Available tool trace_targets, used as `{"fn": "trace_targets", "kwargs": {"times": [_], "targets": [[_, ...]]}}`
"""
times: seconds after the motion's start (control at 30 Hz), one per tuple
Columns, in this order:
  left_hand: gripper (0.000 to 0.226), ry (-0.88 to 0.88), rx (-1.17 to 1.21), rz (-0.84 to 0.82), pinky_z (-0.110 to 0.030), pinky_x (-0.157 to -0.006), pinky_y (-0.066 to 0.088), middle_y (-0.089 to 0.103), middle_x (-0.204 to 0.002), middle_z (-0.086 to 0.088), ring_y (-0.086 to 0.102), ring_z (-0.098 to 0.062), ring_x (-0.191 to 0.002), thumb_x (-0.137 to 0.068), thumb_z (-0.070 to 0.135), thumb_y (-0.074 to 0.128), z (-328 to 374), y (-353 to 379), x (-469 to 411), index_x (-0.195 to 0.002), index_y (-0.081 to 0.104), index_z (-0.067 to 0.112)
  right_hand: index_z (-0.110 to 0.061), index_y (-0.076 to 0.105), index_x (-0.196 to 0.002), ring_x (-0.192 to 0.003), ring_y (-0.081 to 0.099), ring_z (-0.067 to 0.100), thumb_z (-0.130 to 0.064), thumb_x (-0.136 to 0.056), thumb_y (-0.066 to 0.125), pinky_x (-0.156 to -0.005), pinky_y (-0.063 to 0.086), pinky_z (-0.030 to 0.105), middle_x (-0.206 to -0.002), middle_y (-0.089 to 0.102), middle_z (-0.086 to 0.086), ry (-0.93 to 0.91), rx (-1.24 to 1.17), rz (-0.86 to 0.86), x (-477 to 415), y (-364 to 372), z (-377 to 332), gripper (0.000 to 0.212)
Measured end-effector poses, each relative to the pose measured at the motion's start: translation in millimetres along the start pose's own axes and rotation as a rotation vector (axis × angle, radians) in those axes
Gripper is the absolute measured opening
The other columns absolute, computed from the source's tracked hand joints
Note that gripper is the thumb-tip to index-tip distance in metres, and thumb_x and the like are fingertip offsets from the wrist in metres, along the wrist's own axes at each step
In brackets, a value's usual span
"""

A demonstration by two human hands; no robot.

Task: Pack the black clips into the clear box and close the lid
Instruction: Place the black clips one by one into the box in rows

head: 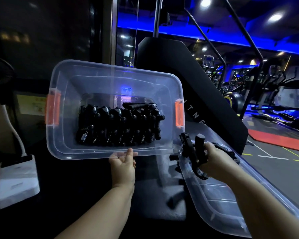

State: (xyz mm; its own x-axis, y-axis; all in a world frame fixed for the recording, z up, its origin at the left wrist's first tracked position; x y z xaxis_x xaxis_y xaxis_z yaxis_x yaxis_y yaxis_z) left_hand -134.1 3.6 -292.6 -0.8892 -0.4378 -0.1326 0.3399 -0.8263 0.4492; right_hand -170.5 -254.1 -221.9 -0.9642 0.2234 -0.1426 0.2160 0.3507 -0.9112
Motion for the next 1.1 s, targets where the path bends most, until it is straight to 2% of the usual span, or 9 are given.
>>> {"fn": "trace_targets", "kwargs": {"times": [0.17,0.27,0.33,0.47,0.67,0.8,0.87,1.0,1.1], "targets": [[0.014,-0.016,0.014,-0.009,-0.021,-0.06,0.042,0.067,-0.077,-0.001,0.047,-0.009,-0.058,-0.097,0.018,0.05,2.0,-0.2,1.8,-0.101,0.039,0.011,-0.041,0.064,-0.096,-0.074,0.064,0.016,-0.009,-0.07,0.075,-0.068,0.053,0.032,-0.08,0.067,-0.01,-0.037,-0.203,0.175,12.0,-5.1,4.8,0.042],[0.013,-0.021,0.005,-0.004,-0.023,-0.062,0.044,0.068,-0.077,0.002,0.048,-0.008,-0.06,-0.099,0.021,0.047,2.9,-0.8,1.9,-0.103,0.041,0.009,-0.057,0.06,-0.075,-0.071,0.066,0.013,-0.008,-0.069,0.078,-0.069,0.054,0.034,-0.075,0.068,-0.016,-0.131,-0.275,0.306,22.2,-17.0,-5.6,0.052],[0.01,-0.025,0.01,-0.004,-0.021,-0.061,0.044,0.068,-0.078,0.002,0.049,-0.008,-0.062,-0.1,0.023,0.044,3.6,-1.7,2.7,-0.1,0.042,0.013,-0.059,0.061,-0.081,-0.072,0.067,0.011,-0.011,-0.07,0.079,-0.072,0.055,0.034,-0.077,0.07,-0.016,-0.188,-0.312,0.36,26.4,-23.4,-17.7,0.052],[0.007,-0.041,0.036,0.035,-0.02,-0.062,0.042,0.066,-0.083,0.003,0.052,-0.006,-0.068,-0.101,0.026,0.04,6.1,-4.8,3.9,-0.099,0.04,0.019,-0.048,0.06,-0.1,-0.076,0.068,0.013,-0.009,-0.072,0.078,-0.075,0.055,0.037,-0.086,0.07,-0.011,-0.322,-0.347,0.384,27.7,-31.4,-48.4,0.051],[0.011,-0.074,0.095,0.112,-0.021,-0.067,0.043,0.058,-0.083,0.0,0.052,-0.008,-0.072,-0.098,0.02,0.049,11.0,-11.6,2.6,-0.097,0.038,0.021,-0.037,0.066,-0.107,-0.074,0.062,0.007,-0.012,-0.077,0.073,-0.069,0.047,0.022,-0.086,0.066,-0.016,-0.425,-0.295,0.349,15.7,-24.8,-95.0,0.04],[0.024,-0.079,0.035,0.142,-0.031,-0.074,0.046,0.055,-0.084,-0.006,0.052,-0.017,-0.076,-0.093,0.017,0.058,13.6,-19.0,-0.5,-0.088,0.036,0.025,-0.034,0.064,-0.112,-0.08,0.06,0.015,-0.013,-0.081,0.068,-0.071,0.046,0.027,-0.089,0.061,-0.013,-0.469,-0.238,0.331,2.3,-17.2,-118.9,0.037],[0.024,-0.13,0.062,0.135,-0.028,-0.078,0.046,0.058,-0.092,-0.007,0.055,-0.016,-0.081,-0.093,0.014,0.057,15.6,-21.2,-1.8,-0.09,0.037,0.026,-0.034,0.061,-0.115,-0.082,0.061,0.02,-0.015,-0.084,0.065,-0.071,0.046,0.029,-0.094,0.063,-0.007,-0.496,-0.189,0.308,-6.3,-12.0,-130.2,0.037],[0.008,-0.138,0.078,0.135,-0.024,-0.068,0.045,0.068,-0.088,-0.001,0.061,-0.01,-0.077,-0.097,0.023,0.051,25.7,-27.4,-7.1,-0.093,0.044,0.021,-0.029,0.058,-0.121,-0.098,0.06,0.025,-0.015,-0.085,0.061,-0.081,0.047,0.034,-0.107,0.064,0.002,-0.56,-0.132,0.315,-23.3,-4.5,-156.5,0.039],[0.017,-0.128,0.08,0.092,-0.026,-0.067,0.047,0.072,-0.085,-0.002,0.066,-0.008,-0.074,-0.099,0.031,0.046,30.4,-34.9,-14.9,-0.099,0.049,0.014,-0.027,0.057,-0.122,-0.1,0.059,0.028,-0.016,-0.085,0.059,-0.084,0.048,0.037,-0.11,0.064,0.004,-0.609,-0.117,0.33,-32.6,0.1,-178.4,0.039]]}}
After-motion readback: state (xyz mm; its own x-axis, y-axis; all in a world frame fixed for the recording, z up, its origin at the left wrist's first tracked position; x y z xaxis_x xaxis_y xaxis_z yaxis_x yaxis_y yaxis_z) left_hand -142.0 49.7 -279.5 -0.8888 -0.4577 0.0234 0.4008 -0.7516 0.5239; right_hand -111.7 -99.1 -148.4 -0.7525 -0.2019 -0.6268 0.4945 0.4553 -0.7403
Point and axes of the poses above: each hand's wrist, its own x-axis away from the middle knuckle, its own y-axis out of the palm, z = x × y, the point moved 4 cm from there along -x, towards the middle knuckle
